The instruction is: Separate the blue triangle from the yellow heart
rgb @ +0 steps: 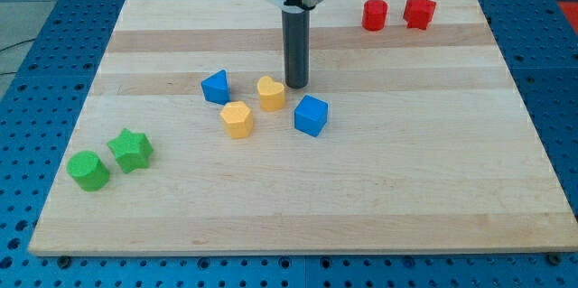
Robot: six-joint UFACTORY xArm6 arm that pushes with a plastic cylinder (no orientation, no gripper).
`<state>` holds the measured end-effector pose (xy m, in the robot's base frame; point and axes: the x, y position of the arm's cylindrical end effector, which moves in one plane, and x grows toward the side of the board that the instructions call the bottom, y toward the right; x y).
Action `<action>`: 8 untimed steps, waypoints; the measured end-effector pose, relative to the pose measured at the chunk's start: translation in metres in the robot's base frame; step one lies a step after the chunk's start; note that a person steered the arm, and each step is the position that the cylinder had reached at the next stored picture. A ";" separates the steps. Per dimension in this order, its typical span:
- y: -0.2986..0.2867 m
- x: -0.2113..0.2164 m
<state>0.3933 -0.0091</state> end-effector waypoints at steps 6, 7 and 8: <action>-0.023 -0.023; -0.051 -0.030; -0.063 -0.014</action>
<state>0.3790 -0.0724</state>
